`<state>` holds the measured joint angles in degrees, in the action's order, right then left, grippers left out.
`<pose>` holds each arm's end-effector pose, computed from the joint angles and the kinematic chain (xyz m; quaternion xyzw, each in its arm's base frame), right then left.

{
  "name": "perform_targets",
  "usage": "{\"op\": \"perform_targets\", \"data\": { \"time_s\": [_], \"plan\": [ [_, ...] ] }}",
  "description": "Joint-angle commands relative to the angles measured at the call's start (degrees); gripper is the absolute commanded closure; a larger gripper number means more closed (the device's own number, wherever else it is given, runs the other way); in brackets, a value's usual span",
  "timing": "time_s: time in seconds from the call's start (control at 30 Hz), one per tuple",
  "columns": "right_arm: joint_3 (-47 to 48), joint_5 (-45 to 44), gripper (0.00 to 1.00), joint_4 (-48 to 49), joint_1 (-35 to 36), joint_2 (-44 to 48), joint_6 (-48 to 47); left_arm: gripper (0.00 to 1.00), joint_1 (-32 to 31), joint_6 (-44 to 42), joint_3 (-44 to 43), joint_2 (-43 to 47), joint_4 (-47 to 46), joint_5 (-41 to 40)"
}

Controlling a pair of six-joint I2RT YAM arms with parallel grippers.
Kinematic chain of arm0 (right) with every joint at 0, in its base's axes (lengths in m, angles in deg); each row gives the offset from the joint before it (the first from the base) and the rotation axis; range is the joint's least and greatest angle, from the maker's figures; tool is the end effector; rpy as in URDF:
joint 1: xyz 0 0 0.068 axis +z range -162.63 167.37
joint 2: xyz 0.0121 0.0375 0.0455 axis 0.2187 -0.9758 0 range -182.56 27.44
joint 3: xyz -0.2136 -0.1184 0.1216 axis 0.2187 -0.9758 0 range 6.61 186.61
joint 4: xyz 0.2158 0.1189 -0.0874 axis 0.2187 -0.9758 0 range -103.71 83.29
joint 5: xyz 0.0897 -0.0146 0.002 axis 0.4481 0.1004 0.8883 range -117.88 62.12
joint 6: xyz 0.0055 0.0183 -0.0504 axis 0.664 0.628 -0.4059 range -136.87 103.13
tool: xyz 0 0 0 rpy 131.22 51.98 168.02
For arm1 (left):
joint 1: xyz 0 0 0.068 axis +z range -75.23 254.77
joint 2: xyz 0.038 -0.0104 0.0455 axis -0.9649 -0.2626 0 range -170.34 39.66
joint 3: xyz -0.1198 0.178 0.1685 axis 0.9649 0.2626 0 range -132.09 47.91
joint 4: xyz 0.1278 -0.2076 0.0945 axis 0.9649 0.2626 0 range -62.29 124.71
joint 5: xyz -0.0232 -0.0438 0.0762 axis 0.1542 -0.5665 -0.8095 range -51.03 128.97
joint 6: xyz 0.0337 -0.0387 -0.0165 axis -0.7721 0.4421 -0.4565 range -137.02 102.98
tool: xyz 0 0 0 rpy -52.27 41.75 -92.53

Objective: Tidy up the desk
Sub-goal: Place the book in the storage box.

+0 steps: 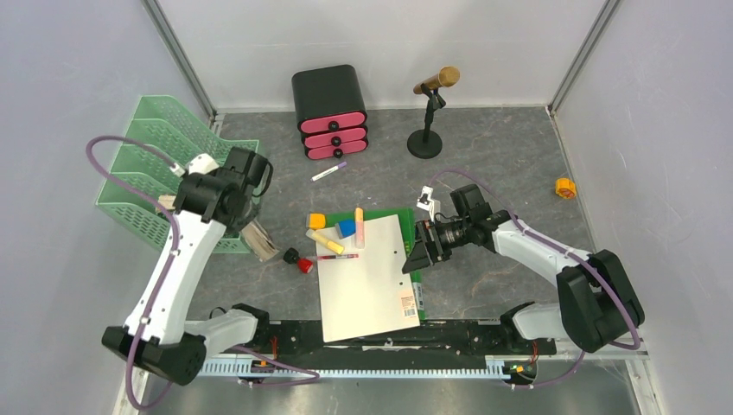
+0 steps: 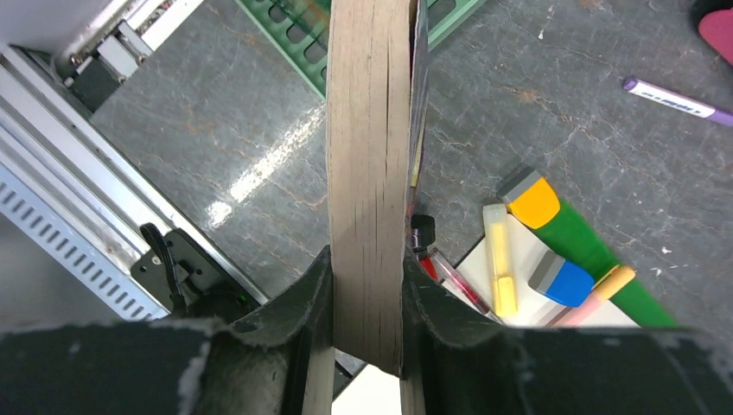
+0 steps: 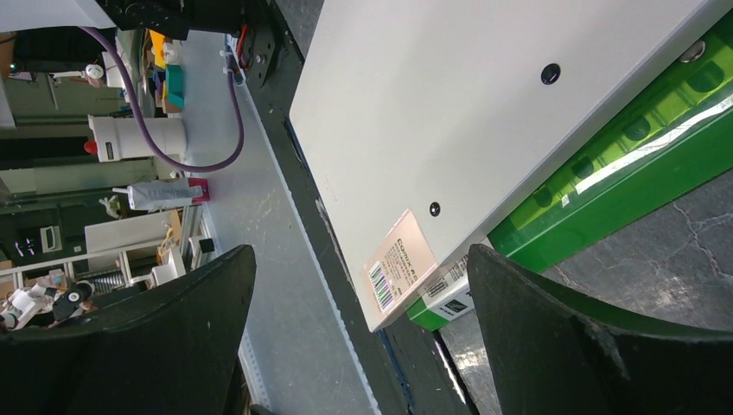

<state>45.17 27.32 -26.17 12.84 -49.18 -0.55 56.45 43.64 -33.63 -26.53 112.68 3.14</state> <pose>0.2035 0.1294 0.1870 -0.1970 0.8378 0.5040 0.0729 0.1676 -0.0336 0.3812 -0.3889 0.8537 0.1266 0.3225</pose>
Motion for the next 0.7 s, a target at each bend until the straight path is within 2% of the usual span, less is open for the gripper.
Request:
{"op": "perform_targets", "data": {
  "time_s": [0.0, 0.27, 0.67],
  "plan": [
    [0.1, 0.2, 0.02, 0.4, -0.1, 1.7, -1.1, 0.98, 0.2, 9.6, 1.7, 5.0, -3.6, -2.5],
    [0.5, 0.1, 0.02, 0.5, 0.0, 1.2, -1.1, 0.98, 0.2, 18.0, -1.0, 5.2, 5.6, -6.2],
    [0.5, -0.1, 0.02, 0.4, -0.1, 1.1, -0.9, 0.98, 0.2, 19.6, -7.8, 5.8, 9.3, -10.4]
  ]
}}
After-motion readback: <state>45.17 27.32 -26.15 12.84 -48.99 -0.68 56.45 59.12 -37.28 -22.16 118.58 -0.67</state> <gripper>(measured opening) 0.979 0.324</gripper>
